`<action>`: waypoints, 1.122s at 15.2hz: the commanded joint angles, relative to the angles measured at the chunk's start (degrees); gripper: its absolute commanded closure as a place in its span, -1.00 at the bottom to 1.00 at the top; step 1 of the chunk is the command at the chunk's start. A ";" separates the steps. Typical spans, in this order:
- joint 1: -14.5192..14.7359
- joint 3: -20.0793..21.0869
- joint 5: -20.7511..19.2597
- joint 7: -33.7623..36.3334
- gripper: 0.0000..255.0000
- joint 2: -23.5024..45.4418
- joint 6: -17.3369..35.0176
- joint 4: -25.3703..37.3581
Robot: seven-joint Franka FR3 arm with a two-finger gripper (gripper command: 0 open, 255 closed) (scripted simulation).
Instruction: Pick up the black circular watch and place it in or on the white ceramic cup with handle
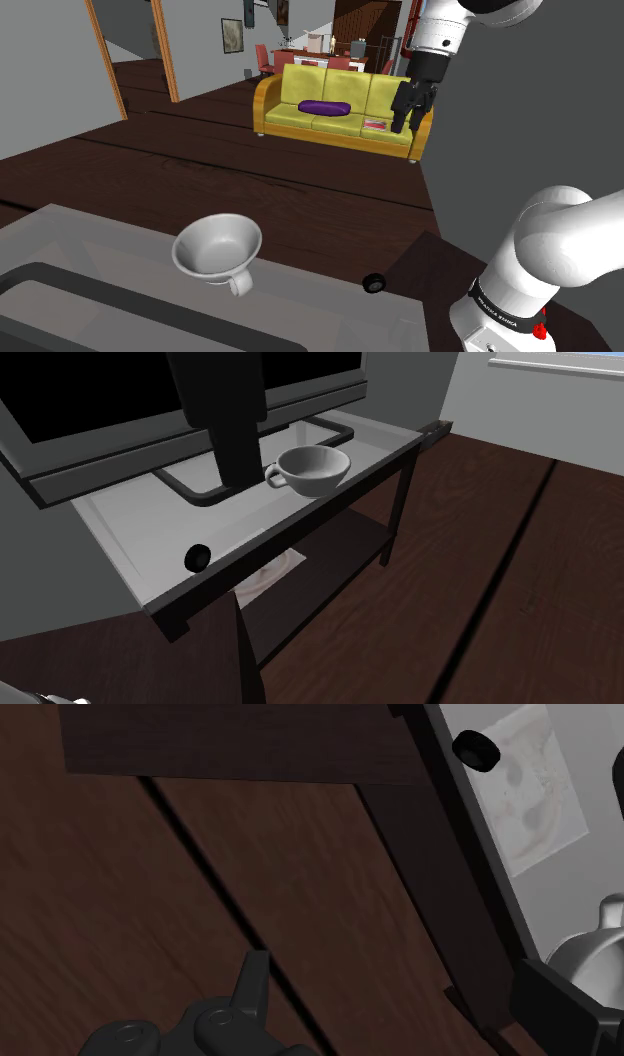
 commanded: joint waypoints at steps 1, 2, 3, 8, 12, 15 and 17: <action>0.00 0.00 0.00 0.00 -1.00 0.00 0.00 0.00; 0.20 0.87 0.49 0.90 -1.00 -1.22 1.07 -2.17; 0.44 1.77 1.02 1.80 -1.00 -2.41 2.14 -4.29; 2.20 6.69 4.38 6.47 -1.00 -7.61 7.45 -14.10; 4.48 11.29 7.97 10.47 -1.00 -10.67 11.89 -20.98; 6.78 15.19 11.22 13.70 -1.00 -12.01 15.55 -25.50; 8.58 18.04 13.66 15.97 -1.00 -12.30 18.25 -28.17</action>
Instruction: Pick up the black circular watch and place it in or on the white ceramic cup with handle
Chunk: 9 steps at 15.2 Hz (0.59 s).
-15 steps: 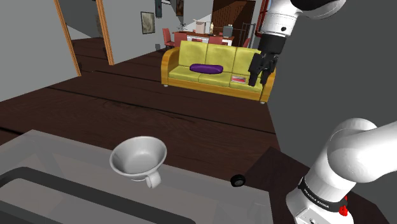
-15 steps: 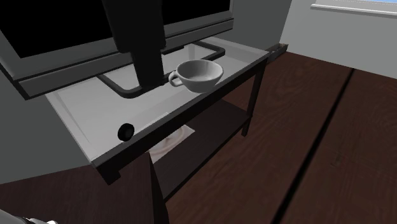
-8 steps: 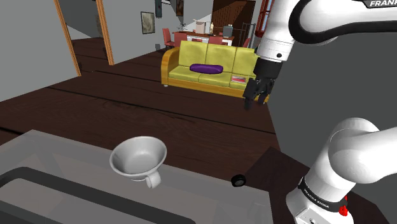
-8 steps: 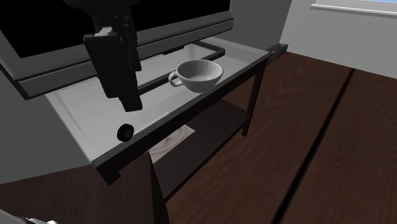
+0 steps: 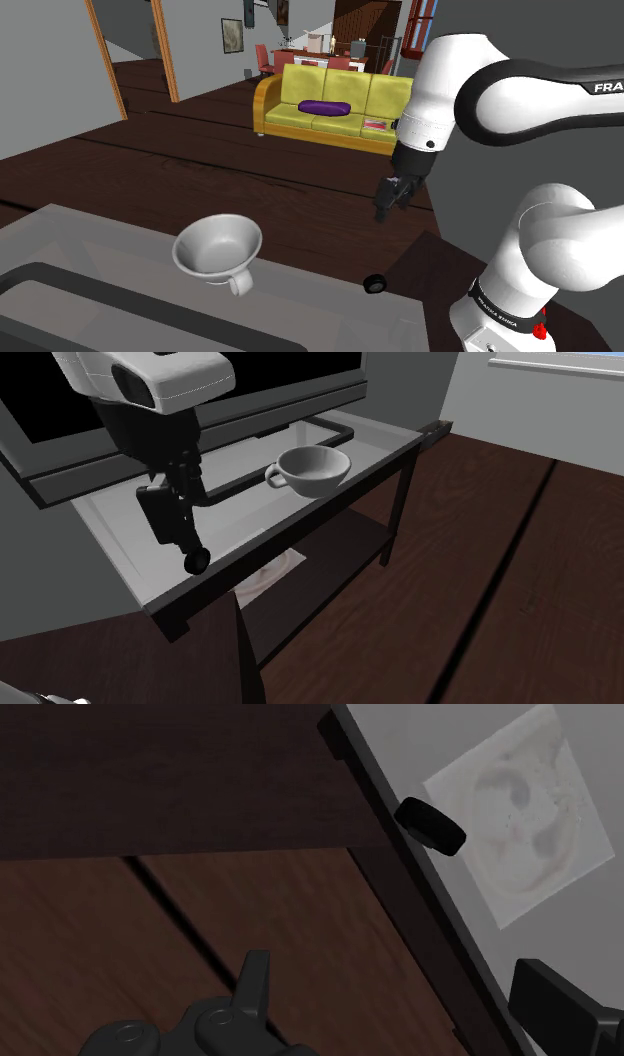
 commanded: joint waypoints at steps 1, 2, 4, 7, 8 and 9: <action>1.79 2.88 2.54 2.22 -1.00 -0.10 3.09 -2.82; 2.80 4.43 3.89 3.39 -1.00 0.14 4.62 -3.95; 4.86 7.70 6.74 5.77 -1.00 1.18 7.93 -5.95; 7.95 12.92 11.24 9.38 -1.00 4.32 13.68 -8.17; 8.88 14.76 12.77 10.56 -1.00 5.82 15.82 -8.68; 9.32 15.67 13.52 11.13 -1.00 6.63 16.90 -8.89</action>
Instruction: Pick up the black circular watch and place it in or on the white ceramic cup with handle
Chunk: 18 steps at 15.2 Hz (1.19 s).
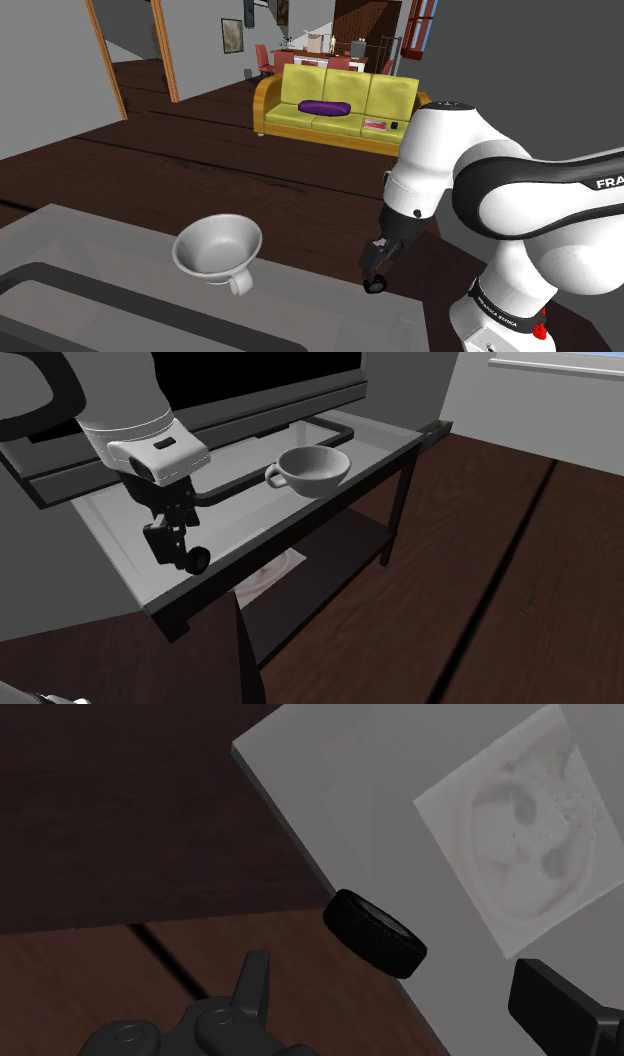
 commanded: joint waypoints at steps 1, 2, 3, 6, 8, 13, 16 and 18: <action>0.87 1.89 1.79 0.83 -1.00 1.99 3.06 -0.91; 0.96 2.35 2.29 0.71 -1.00 2.90 4.30 -1.25; 1.04 2.80 2.78 0.59 -1.00 3.86 5.57 -1.58; 1.20 4.18 4.29 0.18 -1.00 7.03 9.54 -2.42; 1.25 4.90 5.07 -0.06 -1.00 8.87 11.72 -2.79; 1.25 4.90 5.07 -0.06 -1.00 8.87 11.72 -2.79; 1.25 4.89 5.07 -0.05 1.00 8.85 11.70 -2.79; 1.25 4.89 5.07 -0.05 1.00 8.85 11.70 -2.79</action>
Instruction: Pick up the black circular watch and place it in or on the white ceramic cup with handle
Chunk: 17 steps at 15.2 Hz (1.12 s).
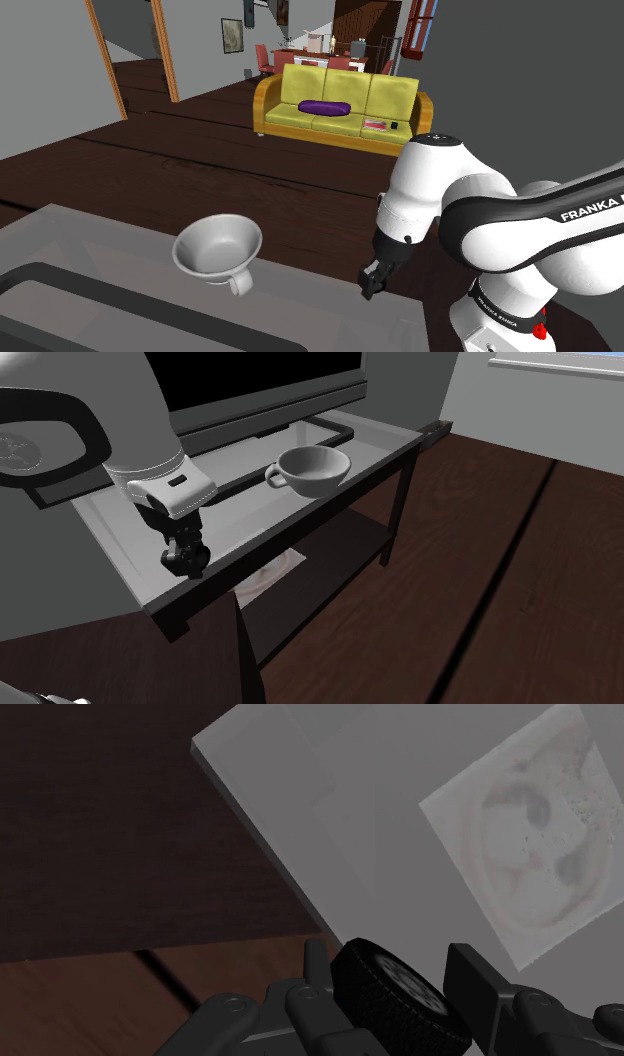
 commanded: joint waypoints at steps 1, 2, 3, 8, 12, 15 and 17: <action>0.00 0.00 0.00 0.00 1.00 0.00 0.00 0.00; 0.00 0.00 0.00 0.00 1.00 0.00 0.00 0.00; 0.00 0.00 0.00 0.00 1.00 0.00 0.00 0.00; -0.04 -0.40 -0.49 0.19 1.00 -1.08 -1.34 0.29; -0.31 -2.04 -2.44 0.87 1.00 -4.98 -6.48 1.64; -0.58 -3.26 -3.86 1.31 1.00 -7.41 -10.04 2.86; -0.80 -4.06 -4.77 1.57 1.00 -8.81 -12.29 3.76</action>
